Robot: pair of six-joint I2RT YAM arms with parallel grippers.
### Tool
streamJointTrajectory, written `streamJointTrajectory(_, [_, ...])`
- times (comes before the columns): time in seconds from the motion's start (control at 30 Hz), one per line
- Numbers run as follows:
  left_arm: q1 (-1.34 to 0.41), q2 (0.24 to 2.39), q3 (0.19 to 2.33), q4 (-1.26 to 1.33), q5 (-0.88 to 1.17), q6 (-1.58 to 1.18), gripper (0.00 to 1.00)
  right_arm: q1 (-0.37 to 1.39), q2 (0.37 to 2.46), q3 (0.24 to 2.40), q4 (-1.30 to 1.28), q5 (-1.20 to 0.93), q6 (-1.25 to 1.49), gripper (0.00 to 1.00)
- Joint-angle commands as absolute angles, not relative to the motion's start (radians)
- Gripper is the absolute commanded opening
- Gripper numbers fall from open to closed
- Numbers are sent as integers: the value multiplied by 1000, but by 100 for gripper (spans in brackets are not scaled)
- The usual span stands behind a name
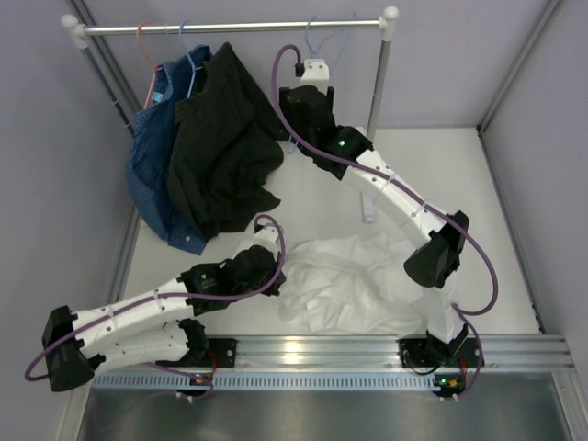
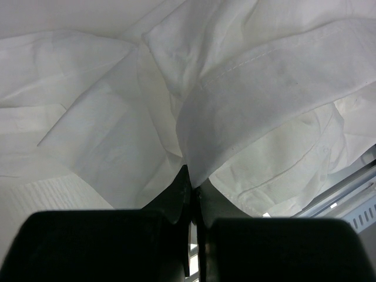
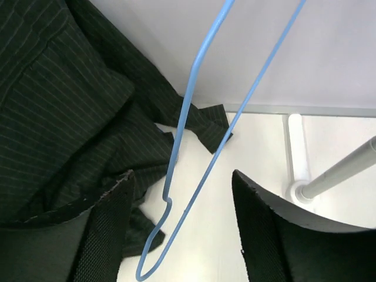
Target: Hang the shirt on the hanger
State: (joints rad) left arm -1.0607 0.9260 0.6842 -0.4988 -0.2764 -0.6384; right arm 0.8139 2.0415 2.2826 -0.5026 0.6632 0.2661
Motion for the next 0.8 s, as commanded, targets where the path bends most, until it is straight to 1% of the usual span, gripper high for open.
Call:
streamJointTrajectory(0.0, [-1058,931,667,-445,-261,-653,0,796,1928,2246,-505,658,235,63])
streamJointTrajectory(0.03, [-1057,930,666,-443,-259,-657,0,786,1916,2211,-505,632,242,59])
streamJointTrajectory(0.07, [-1057,927,663,-440,-256,-657,0,764,1907,2194,-505,606,248,57])
streamJointTrajectory(0.1, [-1057,923,657,-439,-255,-660,0,753,1889,2165,-508,563,255,52])
streamJointTrajectory(0.2, [-1057,911,649,-437,-253,-660,0,723,1862,2131,-514,522,256,41])
streamJointTrajectory(0.23, [-1057,908,646,-437,-253,-660,0,719,1858,2117,-515,506,252,34])
streamJointTrajectory(0.3, [-1057,902,643,-437,-255,-658,0,716,1845,2105,-518,500,235,33])
streamJointTrajectory(0.37, [-1057,900,641,-437,-256,-658,0,712,1841,2106,-526,491,222,30])
streamJointTrajectory(0.5, [-1057,900,637,-436,-255,-663,0,700,1822,2094,-535,468,193,11])
streamJointTrajectory(0.63, [-1057,894,634,-434,-256,-664,0,670,1816,2077,-538,419,183,8])
streamJointTrajectory(0.7, [-1057,896,635,-433,-256,-663,0,661,1813,2065,-537,396,181,4])
streamJointTrajectory(0.77, [-1057,896,637,-430,-256,-663,0,657,1809,2059,-538,387,175,3])
